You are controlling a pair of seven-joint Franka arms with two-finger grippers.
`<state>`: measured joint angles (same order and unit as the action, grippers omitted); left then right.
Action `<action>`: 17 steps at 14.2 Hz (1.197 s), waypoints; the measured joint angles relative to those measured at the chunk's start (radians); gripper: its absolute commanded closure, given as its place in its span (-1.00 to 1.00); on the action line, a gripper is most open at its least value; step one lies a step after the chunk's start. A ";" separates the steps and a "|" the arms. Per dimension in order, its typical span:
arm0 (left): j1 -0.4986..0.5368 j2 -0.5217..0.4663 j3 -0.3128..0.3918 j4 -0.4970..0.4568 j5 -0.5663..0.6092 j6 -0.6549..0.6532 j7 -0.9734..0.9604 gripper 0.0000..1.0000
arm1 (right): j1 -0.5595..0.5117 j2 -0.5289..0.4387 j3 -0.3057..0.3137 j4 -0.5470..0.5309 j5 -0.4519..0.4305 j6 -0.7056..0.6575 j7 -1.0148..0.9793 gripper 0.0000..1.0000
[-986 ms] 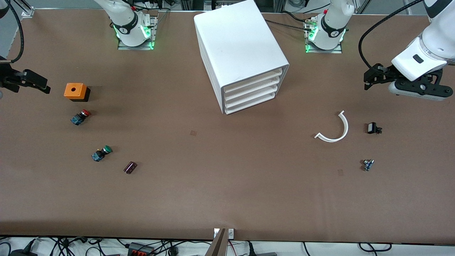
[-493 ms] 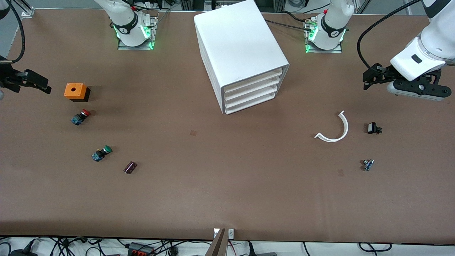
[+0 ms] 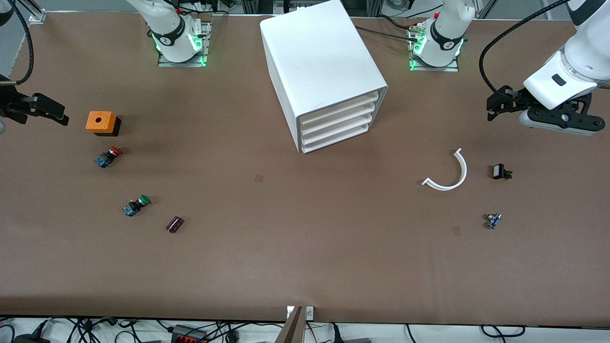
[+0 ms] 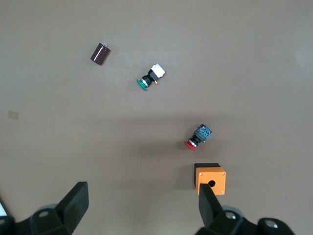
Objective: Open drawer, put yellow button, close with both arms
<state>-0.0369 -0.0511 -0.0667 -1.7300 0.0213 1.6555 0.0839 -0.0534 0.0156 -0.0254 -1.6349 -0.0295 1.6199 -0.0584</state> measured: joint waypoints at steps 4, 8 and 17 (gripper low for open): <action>0.000 0.000 0.000 0.000 0.000 0.000 0.000 -1.00 | 0.004 0.000 0.000 0.000 0.000 -0.011 -0.001 -1.00; -0.001 0.000 0.000 0.000 0.000 0.000 0.000 -1.00 | 0.004 0.000 0.000 0.000 0.000 -0.018 -0.001 -1.00; -0.002 0.000 -0.001 0.000 0.000 0.000 0.000 -1.00 | 0.004 0.000 0.000 0.000 0.000 -0.018 -0.001 -1.00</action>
